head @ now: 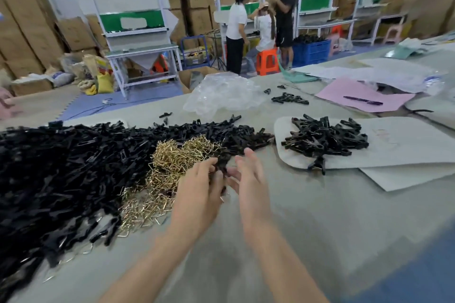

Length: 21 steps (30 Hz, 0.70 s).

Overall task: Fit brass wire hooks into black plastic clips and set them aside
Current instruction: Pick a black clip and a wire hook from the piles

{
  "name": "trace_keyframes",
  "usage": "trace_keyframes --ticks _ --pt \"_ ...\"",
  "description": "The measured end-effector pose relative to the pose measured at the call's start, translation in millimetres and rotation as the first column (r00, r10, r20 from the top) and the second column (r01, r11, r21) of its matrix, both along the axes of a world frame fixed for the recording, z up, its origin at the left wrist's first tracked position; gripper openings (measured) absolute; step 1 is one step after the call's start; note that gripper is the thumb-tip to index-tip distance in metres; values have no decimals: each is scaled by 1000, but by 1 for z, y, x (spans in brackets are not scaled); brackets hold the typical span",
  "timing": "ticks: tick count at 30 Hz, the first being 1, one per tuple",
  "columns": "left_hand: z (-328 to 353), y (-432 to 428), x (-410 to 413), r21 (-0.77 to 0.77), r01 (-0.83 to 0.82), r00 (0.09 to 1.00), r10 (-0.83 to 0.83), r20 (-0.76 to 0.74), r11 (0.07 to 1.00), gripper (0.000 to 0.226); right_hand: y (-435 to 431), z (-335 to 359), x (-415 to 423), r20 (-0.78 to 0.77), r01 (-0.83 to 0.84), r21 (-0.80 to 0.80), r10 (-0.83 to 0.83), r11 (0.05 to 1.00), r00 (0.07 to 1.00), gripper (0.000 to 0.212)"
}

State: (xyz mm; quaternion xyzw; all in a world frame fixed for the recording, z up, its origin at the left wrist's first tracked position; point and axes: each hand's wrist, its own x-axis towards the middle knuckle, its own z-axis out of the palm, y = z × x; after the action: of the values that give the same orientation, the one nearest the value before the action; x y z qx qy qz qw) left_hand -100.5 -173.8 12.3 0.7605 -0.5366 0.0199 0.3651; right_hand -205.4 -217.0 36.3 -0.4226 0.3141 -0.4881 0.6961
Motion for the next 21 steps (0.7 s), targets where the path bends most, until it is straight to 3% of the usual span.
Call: trace_keyframes --ticks 5,11,16,21 --pt "-26 110 61 19 -278 934 266 239 960 34 61 -17 61 -241 -154 -256 91 954 966 39" --pt "-36 157 102 52 -535 829 512 225 843 31 100 -36 114 -482 -285 -528 -6 800 876 42" --pt "-33 142 121 73 -580 795 544 268 812 37 99 -44 143 -541 -307 -683 -176 663 822 40" --pt "-35 128 144 43 -602 755 551 355 797 41 87 -48 157 -533 -290 -673 -173 680 828 40"
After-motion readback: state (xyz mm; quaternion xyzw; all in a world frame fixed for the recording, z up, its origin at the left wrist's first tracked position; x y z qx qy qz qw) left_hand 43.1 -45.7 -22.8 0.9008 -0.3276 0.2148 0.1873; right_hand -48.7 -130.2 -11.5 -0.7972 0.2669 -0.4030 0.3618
